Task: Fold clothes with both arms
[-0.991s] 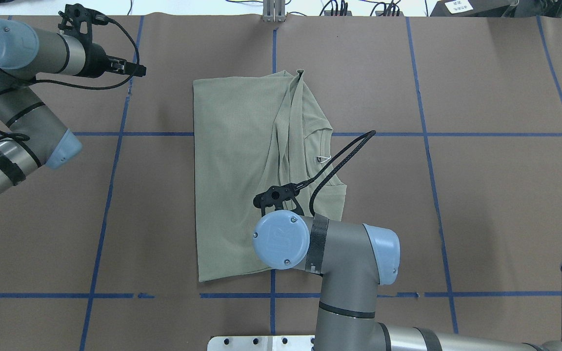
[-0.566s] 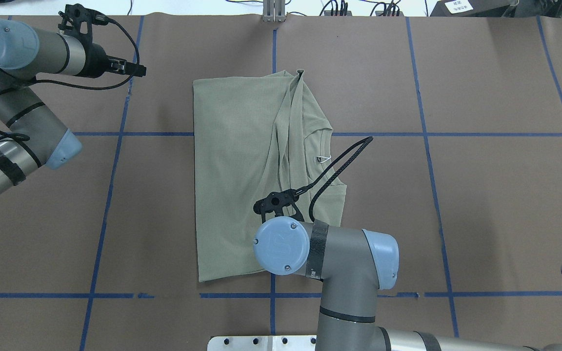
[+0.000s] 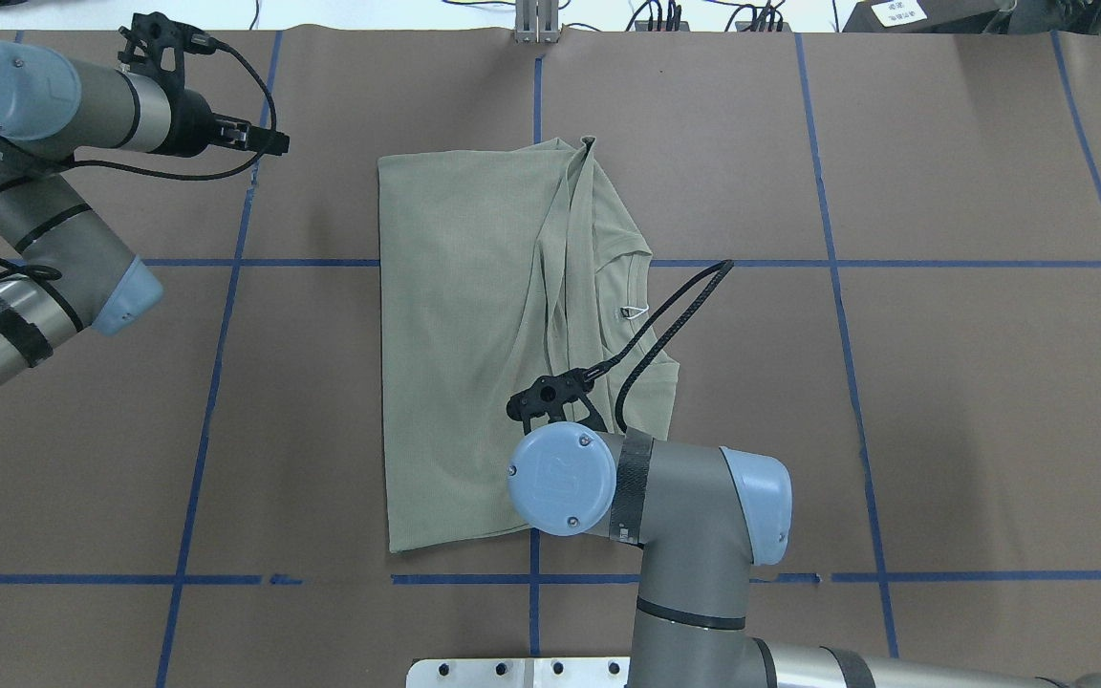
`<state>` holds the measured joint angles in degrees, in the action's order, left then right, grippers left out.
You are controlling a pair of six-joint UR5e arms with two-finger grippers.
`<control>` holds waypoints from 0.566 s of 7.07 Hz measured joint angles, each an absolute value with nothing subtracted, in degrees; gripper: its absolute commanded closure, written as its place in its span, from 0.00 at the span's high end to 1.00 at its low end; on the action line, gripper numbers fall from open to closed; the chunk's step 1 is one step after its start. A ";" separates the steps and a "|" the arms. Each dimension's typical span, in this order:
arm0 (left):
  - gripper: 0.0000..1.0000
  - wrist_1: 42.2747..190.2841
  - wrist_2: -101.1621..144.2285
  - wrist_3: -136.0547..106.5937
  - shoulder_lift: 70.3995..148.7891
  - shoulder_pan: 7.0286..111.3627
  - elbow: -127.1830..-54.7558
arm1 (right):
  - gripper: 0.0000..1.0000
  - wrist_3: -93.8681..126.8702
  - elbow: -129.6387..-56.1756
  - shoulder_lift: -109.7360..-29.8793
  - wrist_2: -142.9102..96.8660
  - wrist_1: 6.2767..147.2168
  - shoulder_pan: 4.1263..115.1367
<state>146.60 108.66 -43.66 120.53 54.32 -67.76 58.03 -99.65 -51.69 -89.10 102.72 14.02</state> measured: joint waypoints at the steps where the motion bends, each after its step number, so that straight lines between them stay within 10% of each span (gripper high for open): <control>1: 1.00 146.60 108.64 -43.67 120.54 54.24 -67.76 | 0.00 57.89 -99.96 -51.69 -89.06 103.14 14.04; 4: 1.00 146.60 108.63 -43.68 120.55 54.08 -67.76 | 0.00 57.91 -100.97 -51.88 -89.03 103.91 14.43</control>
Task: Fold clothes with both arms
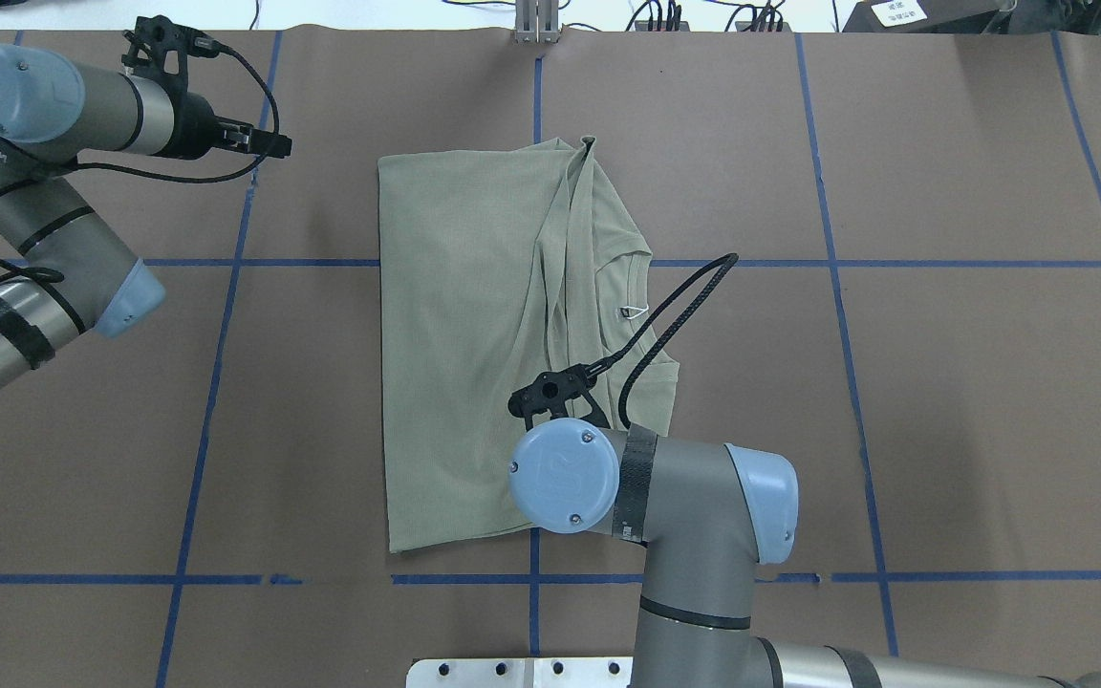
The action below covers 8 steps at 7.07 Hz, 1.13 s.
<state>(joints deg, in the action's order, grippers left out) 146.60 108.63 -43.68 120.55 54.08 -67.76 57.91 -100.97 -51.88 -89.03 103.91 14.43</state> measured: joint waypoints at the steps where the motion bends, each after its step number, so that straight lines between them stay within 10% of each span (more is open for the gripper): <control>1: 1.00 146.60 108.63 -43.68 120.57 54.06 -67.76 | 0.00 57.92 -102.44 -52.96 -89.05 104.23 14.85; 3: 1.00 146.60 108.63 -43.68 120.58 53.88 -67.76 | 0.10 58.50 -109.26 -59.40 -89.04 104.91 15.31; 4: 1.00 146.60 108.63 -43.68 120.58 53.83 -67.76 | 0.99 60.22 -111.70 -62.34 -88.98 104.83 15.14; 8: 1.00 146.60 108.69 -43.76 120.59 53.79 -67.78 | 1.00 71.42 -112.95 -64.26 -88.44 102.80 14.13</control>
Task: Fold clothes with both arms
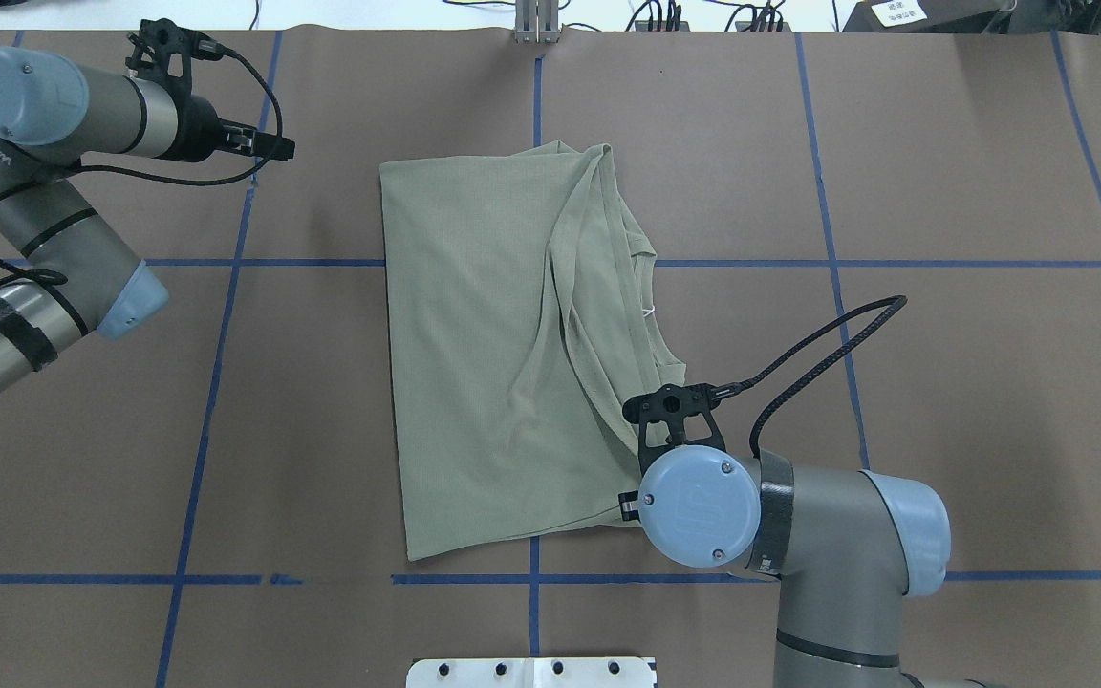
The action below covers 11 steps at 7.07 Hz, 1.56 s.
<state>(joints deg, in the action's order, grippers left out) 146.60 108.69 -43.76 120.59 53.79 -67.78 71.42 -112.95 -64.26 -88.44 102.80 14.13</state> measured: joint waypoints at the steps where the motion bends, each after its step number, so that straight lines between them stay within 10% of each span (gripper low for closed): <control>1: 1.00 146.60 108.71 -43.77 120.59 53.76 -67.82 | 1.00 70.41 -112.23 -63.78 -88.67 99.82 15.75; 4: 1.00 146.60 108.72 -44.04 120.58 53.64 -67.87 | 0.99 66.43 -101.63 -54.60 -90.84 94.99 22.15; 11: 1.00 149.74 108.72 -45.68 118.97 52.68 -67.85 | 0.14 63.32 -79.59 -41.78 -91.33 87.37 25.98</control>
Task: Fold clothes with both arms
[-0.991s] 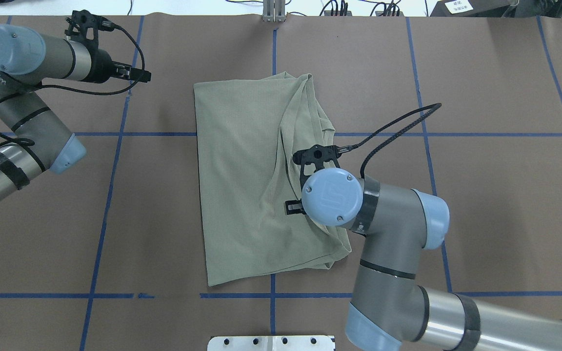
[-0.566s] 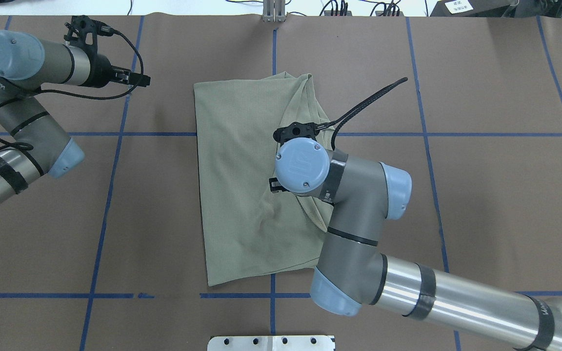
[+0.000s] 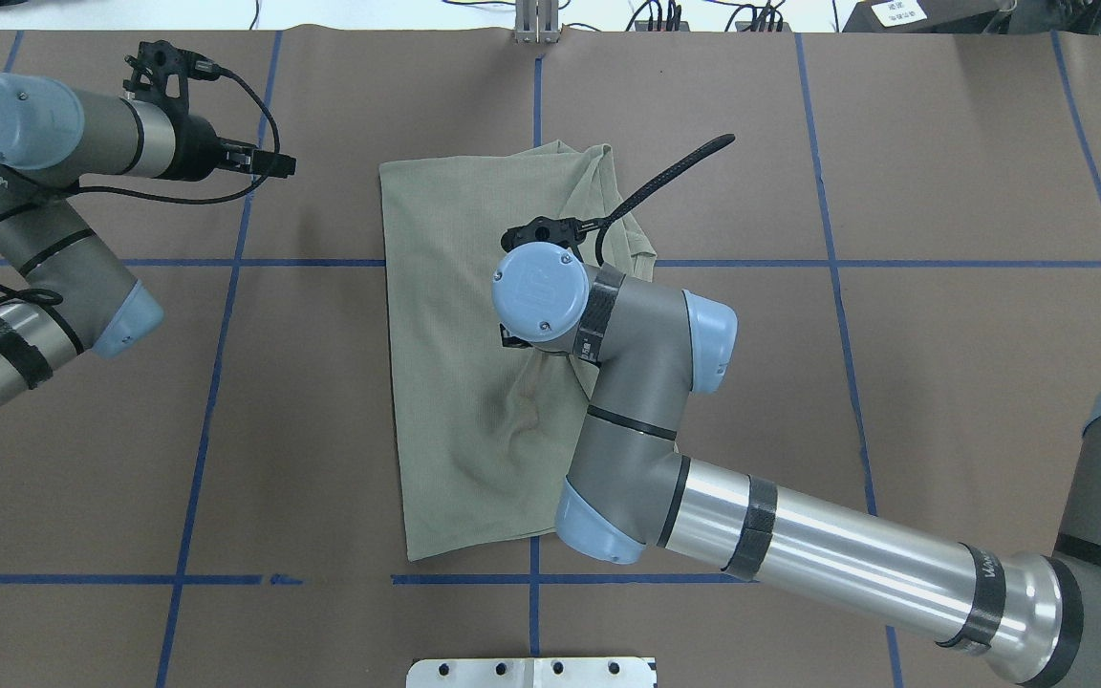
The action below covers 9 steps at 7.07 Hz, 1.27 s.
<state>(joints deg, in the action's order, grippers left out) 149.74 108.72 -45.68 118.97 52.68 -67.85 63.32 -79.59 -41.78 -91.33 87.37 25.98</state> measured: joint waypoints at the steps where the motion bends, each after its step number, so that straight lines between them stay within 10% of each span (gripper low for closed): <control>1: 1.00 149.76 108.72 -45.68 118.94 52.65 -67.85 | 0.00 63.30 -79.37 -41.65 -91.34 87.33 26.01; 8: 1.00 149.77 108.72 -45.61 118.97 52.61 -67.85 | 0.00 58.78 -84.27 -47.20 -93.17 87.55 30.23; 9: 1.00 149.76 108.72 -45.63 118.97 52.61 -67.85 | 0.26 56.96 -87.64 -50.72 -93.35 87.52 31.02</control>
